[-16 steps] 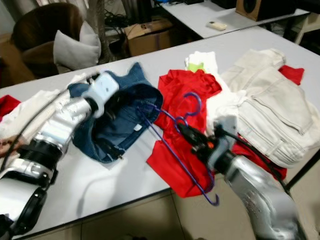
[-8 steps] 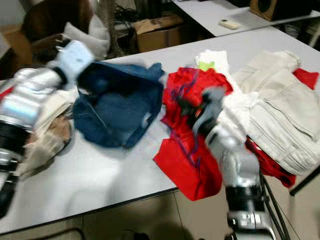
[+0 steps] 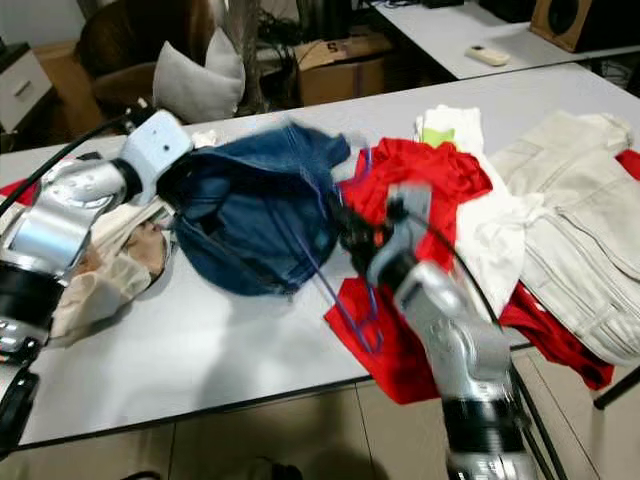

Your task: Hang hanger

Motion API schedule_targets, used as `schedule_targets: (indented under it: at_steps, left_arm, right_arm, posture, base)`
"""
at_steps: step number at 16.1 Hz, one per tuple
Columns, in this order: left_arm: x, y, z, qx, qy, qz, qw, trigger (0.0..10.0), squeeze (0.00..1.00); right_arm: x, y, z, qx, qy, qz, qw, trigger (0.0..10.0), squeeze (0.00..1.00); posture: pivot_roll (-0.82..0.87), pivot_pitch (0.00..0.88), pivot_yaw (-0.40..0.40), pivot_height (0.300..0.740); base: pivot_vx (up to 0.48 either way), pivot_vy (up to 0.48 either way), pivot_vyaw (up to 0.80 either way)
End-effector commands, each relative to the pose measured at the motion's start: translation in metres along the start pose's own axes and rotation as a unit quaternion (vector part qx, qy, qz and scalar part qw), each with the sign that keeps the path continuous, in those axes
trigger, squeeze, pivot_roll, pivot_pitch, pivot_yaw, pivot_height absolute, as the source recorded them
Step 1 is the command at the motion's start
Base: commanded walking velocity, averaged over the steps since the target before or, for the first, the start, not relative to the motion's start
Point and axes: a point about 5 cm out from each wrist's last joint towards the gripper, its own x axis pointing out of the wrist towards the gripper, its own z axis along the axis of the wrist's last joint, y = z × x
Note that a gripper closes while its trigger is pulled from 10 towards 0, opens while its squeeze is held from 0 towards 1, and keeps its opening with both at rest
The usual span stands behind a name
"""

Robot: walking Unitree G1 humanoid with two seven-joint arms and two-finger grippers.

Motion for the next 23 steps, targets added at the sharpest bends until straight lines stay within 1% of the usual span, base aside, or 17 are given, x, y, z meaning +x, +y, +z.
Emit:
schedule_targets:
  at_steps: [1,3,4,7,8,9,10,12,14,15,16,17,18,19,21,22,23]
  left_arm:
    - [-0.001,0.010,0.004,-0.017,-0.004,0.025,1.000,0.0,0.00]
    - [0.003,0.009,0.008,-0.029,-0.009,0.031,0.999,0.0,0.00]
    - [0.007,0.008,0.012,-0.034,-0.011,0.033,0.999,0.0,0.00]
    - [0.011,0.002,0.011,-0.034,-0.007,0.019,0.999,0.0,0.00]
    - [0.011,0.001,0.010,-0.033,-0.005,0.013,0.999,0.0,0.00]
    - [0.009,0.000,0.008,-0.027,-0.001,0.001,1.000,0.0,0.00]
    - [0.008,0.000,0.008,-0.023,0.000,-0.003,1.000,0.0,0.00]
    - [0.003,-0.001,0.005,-0.008,0.013,-0.038,0.999,0.0,0.00]
    - [-0.006,-0.006,0.002,-0.008,0.028,-0.091,0.995,0.0,0.00]
    - [-0.010,-0.009,0.003,-0.025,0.028,-0.117,0.992,0.0,0.00]
    - [-0.012,-0.010,0.004,-0.030,0.028,-0.124,0.991,0.0,0.00]
    - [-0.018,-0.017,0.009,-0.051,0.028,-0.173,0.983,0.0,0.00]
    - [-0.018,-0.017,0.009,-0.051,0.028,-0.173,0.983,0.0,0.00]
    - [-0.026,-0.028,0.019,-0.097,0.012,-0.234,0.967,0.0,0.00]
    - [-0.030,-0.037,0.031,-0.139,-0.011,-0.277,0.951,0.0,0.00]
    - [-0.030,-0.043,0.041,-0.164,-0.027,-0.298,0.940,0.0,0.00]
    - [-0.031,-0.044,0.044,-0.170,-0.029,-0.304,0.937,0.0,0.00]
  right_arm:
    - [-0.005,0.003,0.004,-0.008,0.000,-0.006,1.000,10.0,0.00]
    - [-0.014,0.005,0.000,-0.010,0.012,-0.008,1.000,10.0,0.00]
    - [-0.022,0.009,-0.001,-0.011,0.016,-0.007,1.000,10.0,0.00]
    - [-0.040,0.017,0.011,-0.021,-0.005,-0.020,1.000,10.0,0.00]
    - [-0.041,0.016,0.013,-0.020,-0.011,-0.027,0.999,10.0,0.00]
    - [-0.042,0.005,0.011,-0.016,-0.011,-0.069,0.997,10.0,0.00]
    - [-0.041,0.000,0.011,-0.016,-0.010,-0.084,0.996,10.0,0.00]
    - [-0.031,-0.012,0.016,0.003,-0.025,-0.109,0.994,10.0,0.00]
    - [-0.004,-0.024,0.022,0.030,-0.042,-0.103,0.993,10.0,0.00]
    - [0.008,-0.027,0.025,0.045,-0.049,-0.095,0.993,10.0,0.00]
    - [0.012,-0.028,0.026,0.048,-0.050,-0.093,0.993,10.0,0.00]
    - [0.023,-0.028,0.031,0.060,-0.060,-0.086,0.993,10.0,0.00]
    - [0.023,-0.028,0.031,0.060,-0.060,-0.086,0.993,10.0,0.00]
    - [0.036,-0.025,0.041,0.089,-0.088,-0.073,0.989,10.0,0.00]
    - [0.045,-0.021,0.051,0.134,-0.130,-0.065,0.980,10.0,0.00]
    - [0.050,-0.017,0.061,0.194,-0.176,-0.053,0.964,10.0,0.00]
    - [0.051,-0.017,0.063,0.212,-0.189,-0.048,0.958,10.0,0.00]
  posture:
    - [-0.06,0.000,0.159,0.719]
    - [-0.06,0.000,0.165,0.719]
    - [-0.06,0.000,0.165,0.719]
    - [-0.09,0.000,0.186,0.719]
    - [-0.09,0.000,0.186,0.719]
    - [-0.09,0.000,0.188,0.719]
    - [-0.09,0.000,0.188,0.719]
    - [-0.08,0.000,0.179,0.719]
    - [-0.06,0.000,0.162,0.719]
    - [-0.05,0.000,0.152,0.719]
    - [-0.05,0.000,0.152,0.719]
    - [-0.03,0.000,0.142,0.719]
    - [-0.03,0.000,0.142,0.719]
    - [-0.02,0.000,0.135,0.719]
    - [-0.02,0.000,0.135,0.719]
    - [-0.02,0.000,0.141,0.719]
    - [-0.02,0.000,0.141,0.719]
  base:
    - [0.000,0.000,0.00]
    - [0.000,0.000,0.00]
    - [0.000,0.000,0.00]
    - [0.000,0.000,0.00]
    - [0.000,0.000,0.00]
    - [0.000,0.000,0.00]
    - [0.000,0.000,0.00]
    - [0.000,0.000,0.00]
    - [0.000,0.000,0.00]
    - [0.000,0.000,0.00]
    - [0.000,0.000,0.00]
    - [0.000,0.000,0.00]
    - [0.000,0.000,0.00]
    - [0.000,0.000,0.00]
    - [0.000,0.000,0.00]
    - [0.000,0.000,0.00]
    - [0.000,0.000,0.00]
